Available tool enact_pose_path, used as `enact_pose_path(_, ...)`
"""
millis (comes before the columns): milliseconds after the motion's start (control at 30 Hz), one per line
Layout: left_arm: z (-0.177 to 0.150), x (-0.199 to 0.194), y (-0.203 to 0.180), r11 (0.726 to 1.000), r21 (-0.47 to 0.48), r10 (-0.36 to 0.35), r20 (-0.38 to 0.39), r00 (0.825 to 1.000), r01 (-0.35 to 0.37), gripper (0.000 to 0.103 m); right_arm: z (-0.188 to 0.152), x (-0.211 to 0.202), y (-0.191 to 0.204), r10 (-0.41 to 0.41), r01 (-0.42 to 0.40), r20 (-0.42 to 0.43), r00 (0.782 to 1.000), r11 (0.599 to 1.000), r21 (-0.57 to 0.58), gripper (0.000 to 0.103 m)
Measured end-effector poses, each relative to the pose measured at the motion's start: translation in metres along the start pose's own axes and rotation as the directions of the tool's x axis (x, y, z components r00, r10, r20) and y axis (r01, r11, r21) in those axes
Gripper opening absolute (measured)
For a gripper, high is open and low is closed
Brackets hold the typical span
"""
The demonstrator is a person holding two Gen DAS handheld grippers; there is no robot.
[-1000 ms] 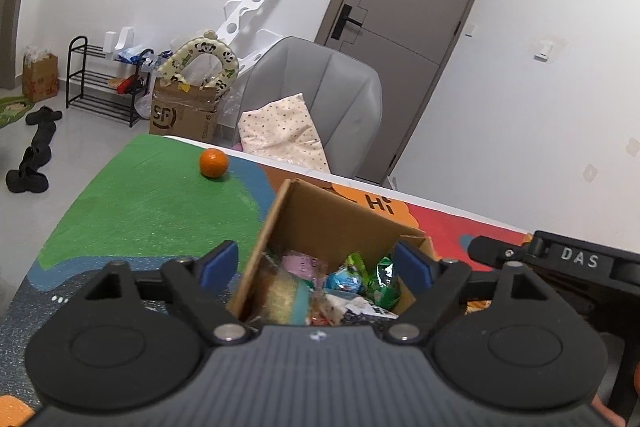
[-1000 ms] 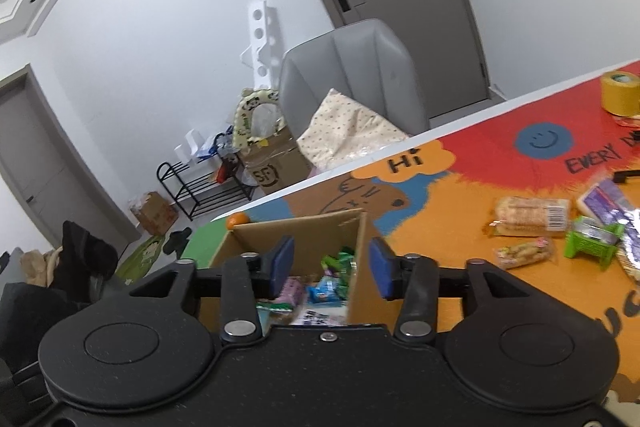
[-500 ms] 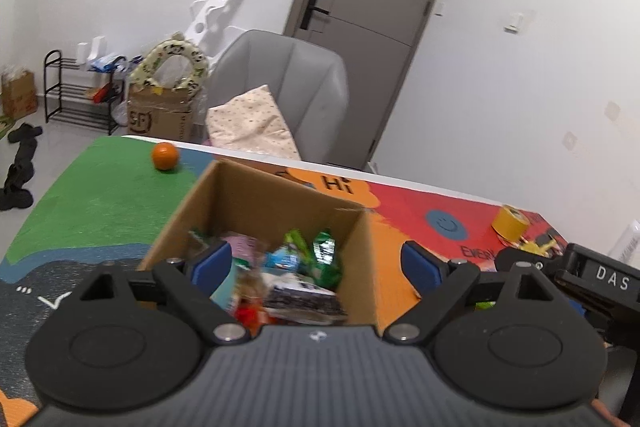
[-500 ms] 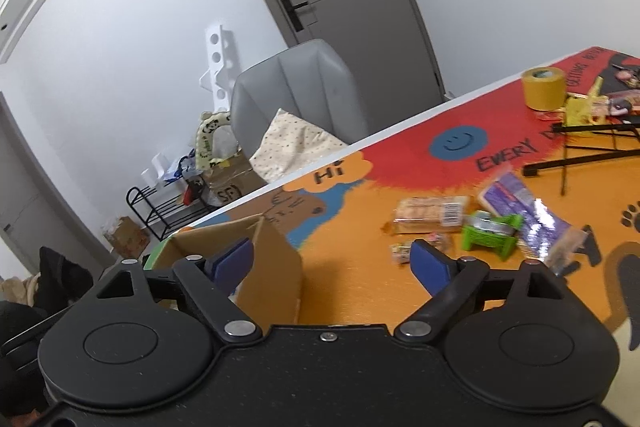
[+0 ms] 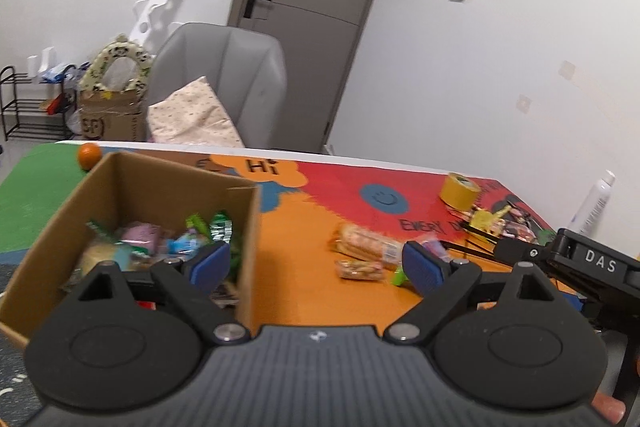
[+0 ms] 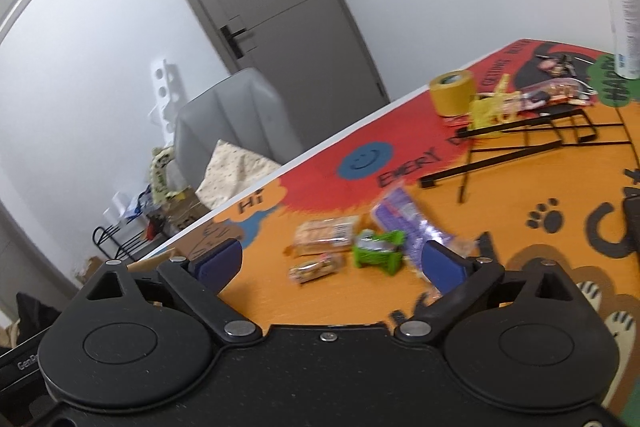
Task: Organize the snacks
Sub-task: 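Move both tools back from the box to the remaining snacks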
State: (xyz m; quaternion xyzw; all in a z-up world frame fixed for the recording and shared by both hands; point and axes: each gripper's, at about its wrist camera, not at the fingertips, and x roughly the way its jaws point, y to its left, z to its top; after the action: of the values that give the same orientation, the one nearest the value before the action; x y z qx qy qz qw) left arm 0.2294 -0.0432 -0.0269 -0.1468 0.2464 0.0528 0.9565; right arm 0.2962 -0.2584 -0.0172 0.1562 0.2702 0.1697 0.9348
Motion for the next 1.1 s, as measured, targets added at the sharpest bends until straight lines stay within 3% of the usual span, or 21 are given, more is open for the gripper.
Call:
enact_pose_path(367,-0.008,0.029,-0.031,0.999,0.038,-0.005,-0.024,1.000,0.005,0.091,0.004,0.009,-0.040,-0.027,0.027,0.006,1.000,0.999,0.038,0.095)
enact_pose_path(500,-0.008,0.042,-0.038,0.999,0.044,0.002,-0.033,0.999,-0.001,0.089,0.006,0.020,-0.050,-0.026,0.027,-0.010,1.000,0.998,0.054,0.078)
enact_pose_path(700,-0.010,0.068,-0.050,0.997,0.072,0.011,-0.051,0.999,-0.007,0.086,0.009,0.042,-0.065,-0.026,0.029,-0.040,0.999,0.996,0.081,0.061)
enact_pose_path(1100,-0.017,0.127,-0.054,0.996,0.088,0.046,-0.127,0.991,-0.035,0.082,0.010,0.082,-0.083,-0.059,0.068,-0.092,0.994,0.994,0.087,0.059)
